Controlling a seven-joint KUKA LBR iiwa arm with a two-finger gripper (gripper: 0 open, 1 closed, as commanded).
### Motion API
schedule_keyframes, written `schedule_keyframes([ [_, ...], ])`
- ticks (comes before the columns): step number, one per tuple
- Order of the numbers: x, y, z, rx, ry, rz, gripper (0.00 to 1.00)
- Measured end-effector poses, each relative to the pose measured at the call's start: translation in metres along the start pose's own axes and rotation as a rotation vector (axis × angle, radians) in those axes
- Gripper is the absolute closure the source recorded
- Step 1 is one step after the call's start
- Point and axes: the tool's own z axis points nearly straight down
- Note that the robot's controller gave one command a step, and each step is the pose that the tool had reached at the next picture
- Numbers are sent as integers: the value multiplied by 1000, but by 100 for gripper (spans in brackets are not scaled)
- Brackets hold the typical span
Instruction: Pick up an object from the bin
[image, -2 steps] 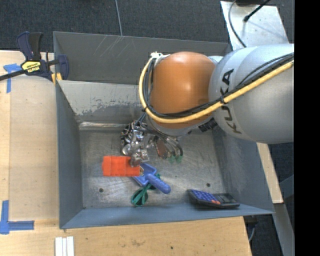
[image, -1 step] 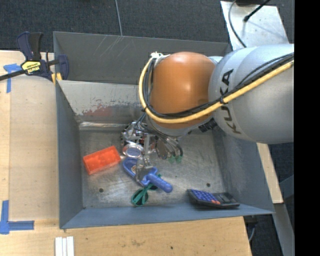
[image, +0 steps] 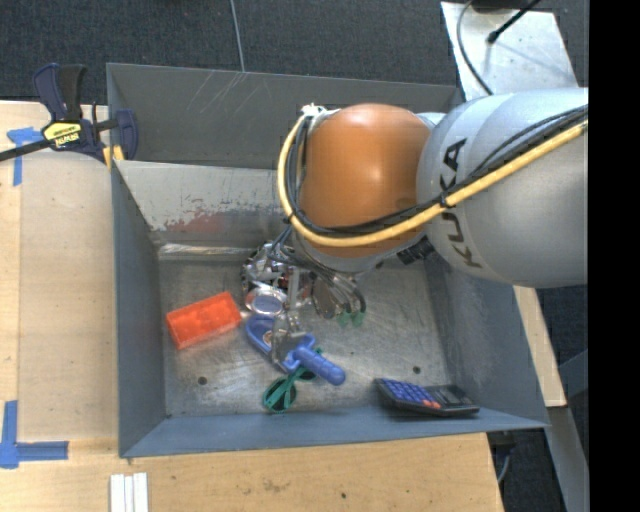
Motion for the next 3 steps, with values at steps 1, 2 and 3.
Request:
schedule_keyframes([
  [1, 6, -33, 49, -1, -8, -28, 0],
  [2, -7, -23, 124, 2, -5, -181, 0],
  [3, -36, -35, 149, -3, 1, -299, 0],
])
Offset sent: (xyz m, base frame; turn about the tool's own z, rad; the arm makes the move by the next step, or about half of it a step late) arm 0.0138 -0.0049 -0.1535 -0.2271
